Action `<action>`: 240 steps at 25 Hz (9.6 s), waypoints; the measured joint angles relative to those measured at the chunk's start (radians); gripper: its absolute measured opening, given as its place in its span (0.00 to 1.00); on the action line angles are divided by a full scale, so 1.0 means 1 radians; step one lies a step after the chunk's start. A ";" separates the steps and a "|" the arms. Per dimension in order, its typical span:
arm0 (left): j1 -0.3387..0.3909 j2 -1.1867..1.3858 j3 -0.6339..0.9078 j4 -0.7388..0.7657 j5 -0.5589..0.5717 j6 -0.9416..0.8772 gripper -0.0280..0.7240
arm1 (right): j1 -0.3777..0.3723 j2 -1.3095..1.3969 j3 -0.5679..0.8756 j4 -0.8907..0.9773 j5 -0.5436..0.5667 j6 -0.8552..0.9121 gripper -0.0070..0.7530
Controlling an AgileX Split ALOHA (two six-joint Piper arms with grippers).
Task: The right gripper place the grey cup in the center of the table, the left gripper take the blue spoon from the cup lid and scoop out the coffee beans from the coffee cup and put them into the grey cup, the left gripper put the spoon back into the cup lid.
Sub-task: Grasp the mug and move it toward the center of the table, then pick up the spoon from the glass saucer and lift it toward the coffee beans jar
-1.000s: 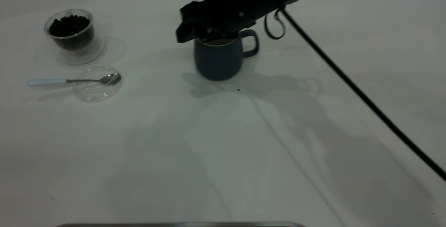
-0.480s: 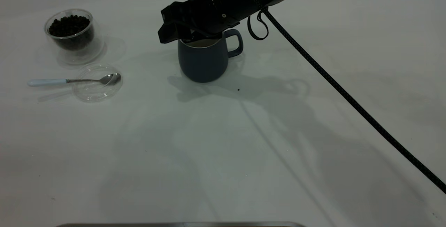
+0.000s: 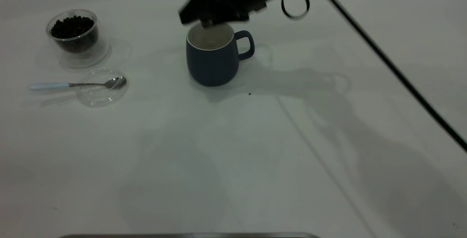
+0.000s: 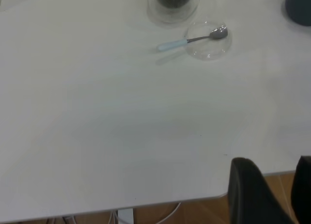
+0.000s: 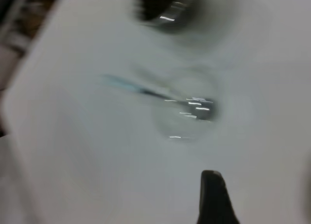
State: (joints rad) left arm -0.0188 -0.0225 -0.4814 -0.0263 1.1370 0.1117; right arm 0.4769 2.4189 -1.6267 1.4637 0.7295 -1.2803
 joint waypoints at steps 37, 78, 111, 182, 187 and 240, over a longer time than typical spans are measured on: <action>0.000 0.000 0.000 0.000 0.000 -0.002 0.41 | 0.001 -1.204 0.636 -1.272 0.498 1.184 0.61; 0.000 0.000 0.000 0.000 0.000 -0.001 0.41 | 0.001 -2.371 1.118 -1.456 0.493 1.230 0.61; 0.000 0.000 0.000 0.000 0.000 -0.002 0.41 | -0.400 -2.436 1.117 -1.451 0.509 1.230 0.61; 0.000 1.186 -0.400 -0.201 -0.516 0.024 0.65 | -0.396 -2.436 1.117 -1.448 0.509 1.232 0.61; 0.027 1.317 -0.523 -0.205 -0.464 0.021 0.62 | -0.396 -2.436 1.117 -1.448 0.509 1.232 0.61; 0.412 2.184 -0.817 -0.258 -0.484 0.256 0.61 | -0.396 -2.436 1.117 -1.448 0.509 1.232 0.61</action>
State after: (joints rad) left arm 0.3937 2.1619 -1.2986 -0.2842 0.6531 0.3676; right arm 0.0812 -0.0166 -0.5098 0.0154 1.2384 -0.0479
